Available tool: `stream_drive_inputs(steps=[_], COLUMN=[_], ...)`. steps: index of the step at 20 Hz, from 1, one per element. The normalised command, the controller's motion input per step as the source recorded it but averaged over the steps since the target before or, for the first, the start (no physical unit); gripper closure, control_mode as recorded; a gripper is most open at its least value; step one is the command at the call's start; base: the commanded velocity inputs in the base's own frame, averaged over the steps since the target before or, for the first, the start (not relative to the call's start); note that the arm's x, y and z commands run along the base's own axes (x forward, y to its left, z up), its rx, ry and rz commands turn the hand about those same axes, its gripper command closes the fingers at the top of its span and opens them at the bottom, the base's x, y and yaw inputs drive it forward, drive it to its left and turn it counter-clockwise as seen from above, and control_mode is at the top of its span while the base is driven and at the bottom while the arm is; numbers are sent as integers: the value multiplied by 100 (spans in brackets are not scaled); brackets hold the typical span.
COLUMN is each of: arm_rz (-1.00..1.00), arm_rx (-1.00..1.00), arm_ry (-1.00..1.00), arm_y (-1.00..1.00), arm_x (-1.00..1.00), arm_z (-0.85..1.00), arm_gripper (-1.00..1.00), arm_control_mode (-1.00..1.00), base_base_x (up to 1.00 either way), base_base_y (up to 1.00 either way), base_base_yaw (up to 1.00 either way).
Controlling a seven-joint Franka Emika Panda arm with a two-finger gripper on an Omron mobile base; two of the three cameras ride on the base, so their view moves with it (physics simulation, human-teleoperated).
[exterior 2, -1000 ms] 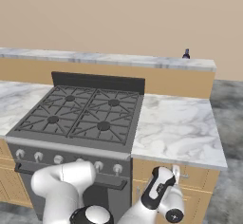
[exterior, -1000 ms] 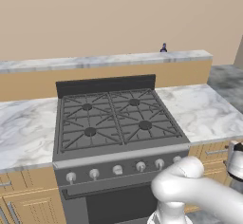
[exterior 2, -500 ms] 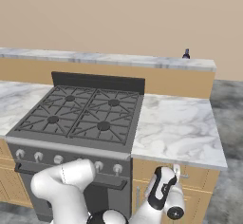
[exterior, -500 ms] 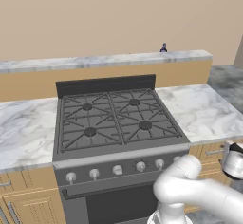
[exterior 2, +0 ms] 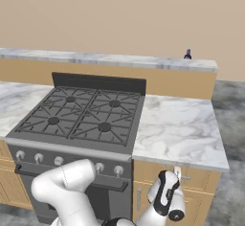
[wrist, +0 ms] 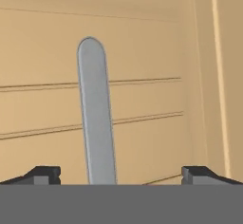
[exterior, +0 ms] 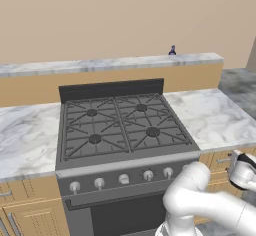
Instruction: Open the drawer on the right and place the cutting tools on the cutting board.
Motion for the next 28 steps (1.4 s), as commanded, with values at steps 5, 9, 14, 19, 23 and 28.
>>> stream_drive_inputs(steps=[5,9,14,19,23,28], arm_rz=[0,0,0,0,0,0], arm_rx=[0,0,0,0,0,0], arm_ry=[-2,-1,-1,0,0,0], arm_y=[-9,-8,0,0,0,0], arm_x=[44,44,8,0,-1,-56], arm_z=[-22,-17,-4,0,0,0], arm_gripper=[-100,-100,100,100,100,100], arm_control_mode=[-100,-100,-100,-100,-100,-100], base_base_x=[0,0,0,0,0,0], base_base_y=[0,0,0,0,0,0], base_base_yaw=[0,0,0,0,0,0])
